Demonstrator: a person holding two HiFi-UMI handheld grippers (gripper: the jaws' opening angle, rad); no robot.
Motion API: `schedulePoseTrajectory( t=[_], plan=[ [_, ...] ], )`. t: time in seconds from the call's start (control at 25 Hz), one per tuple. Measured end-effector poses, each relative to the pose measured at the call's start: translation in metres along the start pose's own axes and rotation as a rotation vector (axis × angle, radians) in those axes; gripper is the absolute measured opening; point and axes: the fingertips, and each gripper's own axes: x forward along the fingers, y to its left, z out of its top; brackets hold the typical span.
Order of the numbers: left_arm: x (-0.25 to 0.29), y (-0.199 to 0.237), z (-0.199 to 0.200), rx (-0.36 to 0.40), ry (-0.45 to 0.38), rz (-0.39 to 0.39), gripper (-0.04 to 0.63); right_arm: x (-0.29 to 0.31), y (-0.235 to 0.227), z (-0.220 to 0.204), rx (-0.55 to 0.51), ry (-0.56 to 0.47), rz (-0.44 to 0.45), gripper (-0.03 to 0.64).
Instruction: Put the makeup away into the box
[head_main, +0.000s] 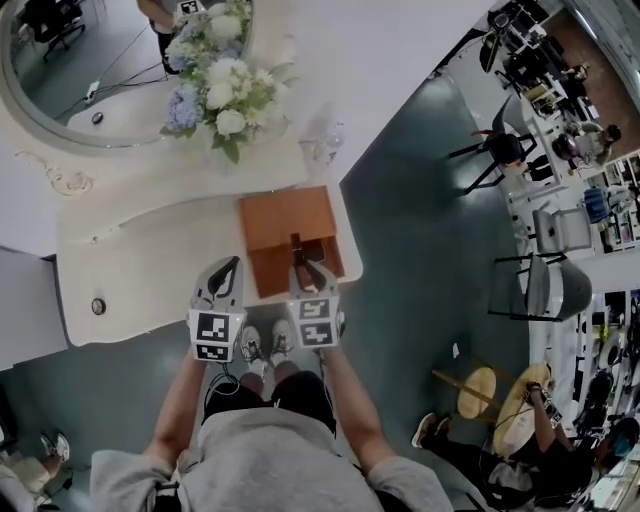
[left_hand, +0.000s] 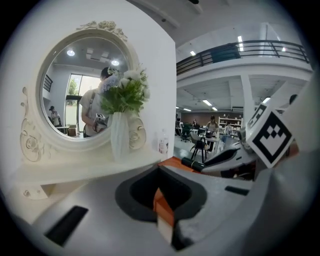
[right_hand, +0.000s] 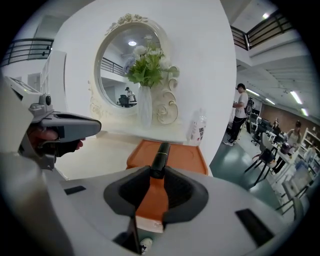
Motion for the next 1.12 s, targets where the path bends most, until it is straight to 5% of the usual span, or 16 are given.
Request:
schedulePoseTrajectory(
  t=[0.24, 1.12],
  plan=[
    [0.018, -0.004, -0.027, -0.030, 0.064, -0.001, 0.000, 0.026, -0.003, -0.038, -0.018, 0.109, 0.032, 0.097],
    [0.046, -0.014, -0.058, -0.051, 0.139, 0.002, 0.000, 0.062, -0.009, -0.083, -0.061, 0.259, 0.083, 0.098]
  ],
)
